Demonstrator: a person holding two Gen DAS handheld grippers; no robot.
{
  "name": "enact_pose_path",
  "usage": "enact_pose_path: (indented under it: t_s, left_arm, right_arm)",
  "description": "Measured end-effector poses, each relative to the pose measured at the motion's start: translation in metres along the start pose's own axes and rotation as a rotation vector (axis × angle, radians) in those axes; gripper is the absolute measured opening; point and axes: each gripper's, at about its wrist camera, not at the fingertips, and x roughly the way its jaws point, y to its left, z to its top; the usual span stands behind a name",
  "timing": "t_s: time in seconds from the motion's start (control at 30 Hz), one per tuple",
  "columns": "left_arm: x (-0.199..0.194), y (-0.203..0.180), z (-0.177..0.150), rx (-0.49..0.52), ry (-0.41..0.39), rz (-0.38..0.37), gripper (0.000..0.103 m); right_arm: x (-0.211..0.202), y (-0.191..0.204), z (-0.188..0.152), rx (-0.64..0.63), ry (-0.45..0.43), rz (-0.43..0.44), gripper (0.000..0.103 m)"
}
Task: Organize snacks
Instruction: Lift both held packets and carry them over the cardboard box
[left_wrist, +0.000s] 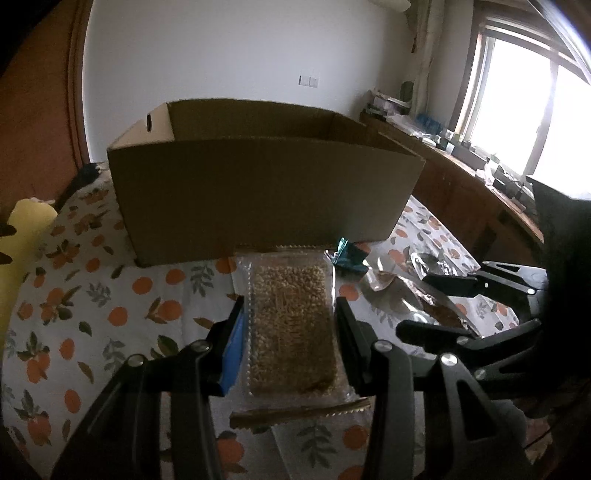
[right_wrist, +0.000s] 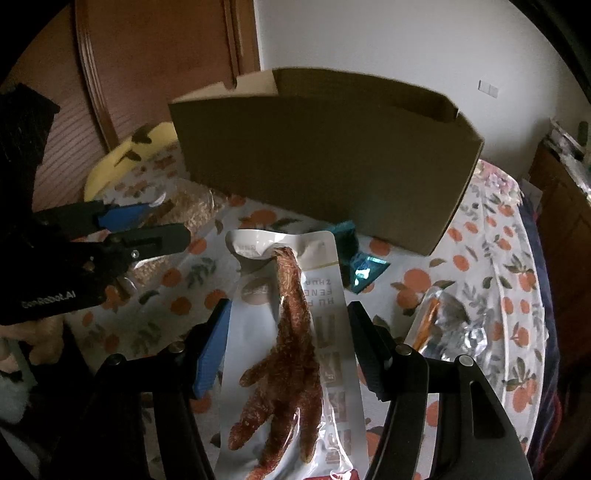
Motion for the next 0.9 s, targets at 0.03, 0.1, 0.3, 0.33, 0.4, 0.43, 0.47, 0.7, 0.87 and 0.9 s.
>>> enact_pose_path:
  t_s: [0.03,0.1,0.3,0.33,0.4,0.43,0.47,0.7,0.87,0.9]
  left_arm:
    - [-0.003,0.000,0.002,0.004,-0.006,0.002,0.044]
    - [-0.007,-0.001,0.005,0.012,-0.017,0.007,0.044]
    - [-0.017,-0.002,0.014,0.027,-0.040,0.011,0.044]
    - [-0.018,-0.002,0.015,0.027,-0.043,0.010,0.044]
    - [-0.022,-0.002,0.018,0.030,-0.053,0.000,0.044]
    - [-0.024,-0.003,0.019,0.034,-0.058,-0.004,0.044]
    - [-0.025,-0.004,0.020,0.036,-0.059,-0.005,0.044]
    - [-0.037,-0.009,0.041,0.078,-0.088,-0.011,0.044]
    - [-0.042,-0.006,0.056,0.093,-0.107,-0.010,0.044]
    - [-0.043,-0.004,0.059,0.092,-0.111,-0.011,0.044]
  right_arm:
    - [-0.003,0.000,0.002,0.000,-0.007,-0.001,0.064]
    - [-0.011,0.000,0.006,-0.003,-0.024,-0.004,0.064]
    - [-0.026,-0.002,0.014,-0.004,-0.059,-0.012,0.064]
    - [-0.029,-0.002,0.015,-0.005,-0.065,-0.015,0.064]
    - [-0.032,-0.004,0.018,-0.006,-0.069,-0.021,0.064]
    - [-0.034,-0.004,0.020,-0.009,-0.068,-0.026,0.064]
    - [-0.036,-0.004,0.020,-0.015,-0.069,-0.029,0.064]
    - [-0.055,-0.007,0.032,-0.038,-0.098,-0.048,0.064]
    - [-0.061,-0.010,0.043,-0.035,-0.109,-0.067,0.064]
    - [-0.062,-0.010,0.046,-0.040,-0.114,-0.071,0.064]
